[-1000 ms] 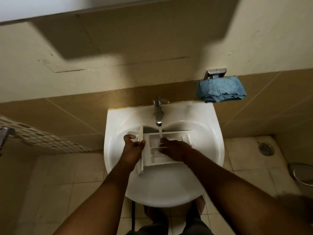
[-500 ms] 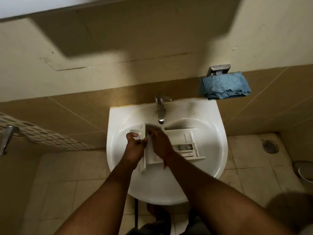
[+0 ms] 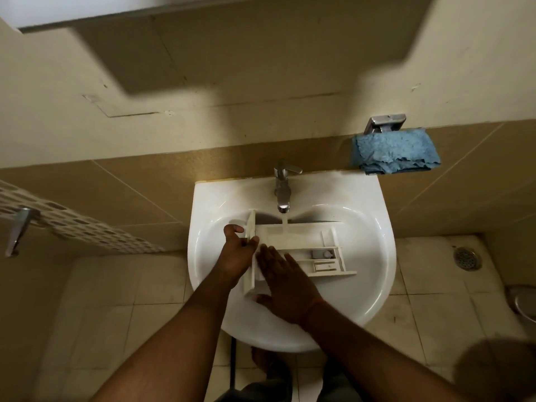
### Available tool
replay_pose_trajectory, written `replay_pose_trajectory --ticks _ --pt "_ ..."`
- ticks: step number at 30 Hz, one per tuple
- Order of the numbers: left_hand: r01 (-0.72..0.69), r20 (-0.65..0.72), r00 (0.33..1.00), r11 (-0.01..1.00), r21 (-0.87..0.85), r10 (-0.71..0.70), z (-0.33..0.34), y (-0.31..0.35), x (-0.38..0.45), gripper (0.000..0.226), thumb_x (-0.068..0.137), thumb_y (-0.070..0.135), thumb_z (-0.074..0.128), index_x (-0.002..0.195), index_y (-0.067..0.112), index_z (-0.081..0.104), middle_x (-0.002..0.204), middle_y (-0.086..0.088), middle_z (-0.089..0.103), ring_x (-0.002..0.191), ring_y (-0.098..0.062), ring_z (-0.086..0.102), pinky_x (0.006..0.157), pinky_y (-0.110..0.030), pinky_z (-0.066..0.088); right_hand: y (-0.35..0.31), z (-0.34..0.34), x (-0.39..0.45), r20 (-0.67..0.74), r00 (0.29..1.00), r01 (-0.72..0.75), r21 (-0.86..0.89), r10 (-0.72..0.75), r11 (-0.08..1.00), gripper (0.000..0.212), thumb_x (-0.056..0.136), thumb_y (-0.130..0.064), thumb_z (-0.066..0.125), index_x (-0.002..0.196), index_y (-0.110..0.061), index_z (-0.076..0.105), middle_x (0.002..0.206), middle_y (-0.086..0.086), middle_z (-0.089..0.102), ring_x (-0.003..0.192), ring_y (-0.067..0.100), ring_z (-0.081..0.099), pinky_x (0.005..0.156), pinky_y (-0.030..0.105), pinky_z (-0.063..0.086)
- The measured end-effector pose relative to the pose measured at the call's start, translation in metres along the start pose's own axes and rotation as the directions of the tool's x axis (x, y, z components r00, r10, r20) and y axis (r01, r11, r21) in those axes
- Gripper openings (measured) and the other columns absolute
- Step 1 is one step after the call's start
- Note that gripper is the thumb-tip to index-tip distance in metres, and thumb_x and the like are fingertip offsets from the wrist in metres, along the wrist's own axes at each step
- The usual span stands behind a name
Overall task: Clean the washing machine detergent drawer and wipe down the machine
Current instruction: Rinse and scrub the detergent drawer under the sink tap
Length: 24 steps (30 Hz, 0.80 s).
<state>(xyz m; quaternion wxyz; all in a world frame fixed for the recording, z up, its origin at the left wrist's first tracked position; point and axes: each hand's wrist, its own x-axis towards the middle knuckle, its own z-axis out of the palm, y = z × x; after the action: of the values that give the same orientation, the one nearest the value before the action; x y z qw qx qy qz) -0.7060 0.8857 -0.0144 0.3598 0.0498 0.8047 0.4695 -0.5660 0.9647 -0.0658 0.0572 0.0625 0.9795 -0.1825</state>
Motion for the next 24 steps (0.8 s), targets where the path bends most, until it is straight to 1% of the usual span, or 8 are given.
replay_pose_trajectory --ticks 3,6,9,11,14,16,20,24 --pt "0.004 0.007 1.000 1.000 -0.009 -0.004 0.000 -0.001 0.001 0.035 0.099 0.022 0.054 0.119 0.023 0.025 0.110 -0.013 0.060 0.090 -0.024 0.062 0.070 -0.033 0.053 0.059 -0.011 -0.015 -0.030 0.999 -0.027 -0.082 0.025 0.996 0.073 0.094 -0.065 0.017 0.146 -0.021 0.041 0.151 0.007 0.042 0.140 0.024 0.037 0.116 0.049 0.022" --pt "0.006 0.014 1.000 1.000 -0.022 -0.005 0.002 -0.002 0.001 0.035 0.099 0.021 0.053 0.118 0.023 0.024 0.111 -0.013 0.060 0.092 -0.024 0.061 0.074 -0.034 0.054 0.100 -0.047 -0.016 0.143 0.968 -0.196 -0.076 0.205 0.978 0.080 0.095 -0.062 -0.004 0.117 -0.028 0.065 0.110 0.007 0.065 0.108 0.027 0.060 0.104 0.042 0.035" --pt "0.011 -0.004 1.000 1.000 -0.018 -0.011 0.003 0.000 0.000 0.035 0.099 0.022 0.053 0.118 0.023 0.024 0.110 -0.013 0.059 0.093 -0.025 0.062 0.074 -0.033 0.053 0.084 -0.065 0.022 0.299 0.914 -0.285 -0.008 0.274 0.958 0.060 0.102 -0.050 0.021 0.112 -0.013 0.066 0.105 0.012 0.067 0.106 0.027 0.060 0.107 0.039 0.034" --pt "0.010 -0.019 1.000 1.000 -0.010 -0.010 0.004 0.000 -0.001 0.035 0.098 0.022 0.054 0.118 0.023 0.025 0.109 -0.013 0.059 0.094 -0.028 0.062 0.071 -0.033 0.052 0.061 -0.066 0.051 0.397 0.860 -0.435 0.244 0.319 0.867 0.052 0.101 -0.048 0.035 0.104 -0.009 0.068 0.106 0.012 0.067 0.103 0.027 0.061 0.095 0.036 0.043" --pt "-0.002 -0.028 1.000 1.000 -0.005 0.002 0.004 0.000 0.000 0.034 0.098 0.022 0.055 0.118 0.023 0.027 0.110 -0.016 0.061 0.094 -0.030 0.064 0.068 -0.034 0.052 0.030 -0.051 0.075 0.332 0.892 -0.445 0.532 0.305 0.720 0.026 0.099 -0.034 0.050 0.108 -0.011 0.059 0.105 0.011 0.065 0.097 0.029 0.063 0.088 0.039 0.050" --pt "-0.005 -0.029 1.000 1.000 -0.004 0.005 0.004 -0.001 0.001 0.035 0.098 0.022 0.055 0.118 0.023 0.027 0.110 -0.015 0.061 0.093 -0.028 0.064 0.067 -0.033 0.052 0.024 -0.045 0.071 0.310 0.909 -0.414 0.590 0.279 0.694 0.031 0.096 -0.033 0.054 0.121 -0.015 0.049 0.112 0.009 0.064 0.098 0.026 0.064 0.091 0.043 0.053" --pt "0.015 -0.008 1.000 0.999 -0.044 -0.016 0.002 -0.002 0.001 0.035 0.098 0.022 0.055 0.119 0.023 0.026 0.109 -0.012 0.061 0.096 -0.028 0.063 0.080 -0.041 0.056 0.073 -0.048 0.045 0.290 0.879 -0.468 0.378 0.378 0.799 0.049 0.096 -0.050 0.048 0.131 -0.018 0.053 0.127 0.009 0.061 0.114 0.027 0.058 0.097 0.039 0.047" --pt "0.010 0.001 1.000 0.999 -0.052 -0.010 0.003 0.000 0.000 0.036 0.098 0.022 0.054 0.120 0.021 0.025 0.108 -0.009 0.060 0.095 -0.025 0.062 0.080 -0.038 0.055 0.093 -0.041 0.050 0.329 0.815 -0.531 0.091 0.478 0.842 0.038 0.101 -0.032 0.040 0.124 -0.009 0.059 0.125 0.015 0.061 0.115 0.032 0.056 0.101 0.041 0.044"
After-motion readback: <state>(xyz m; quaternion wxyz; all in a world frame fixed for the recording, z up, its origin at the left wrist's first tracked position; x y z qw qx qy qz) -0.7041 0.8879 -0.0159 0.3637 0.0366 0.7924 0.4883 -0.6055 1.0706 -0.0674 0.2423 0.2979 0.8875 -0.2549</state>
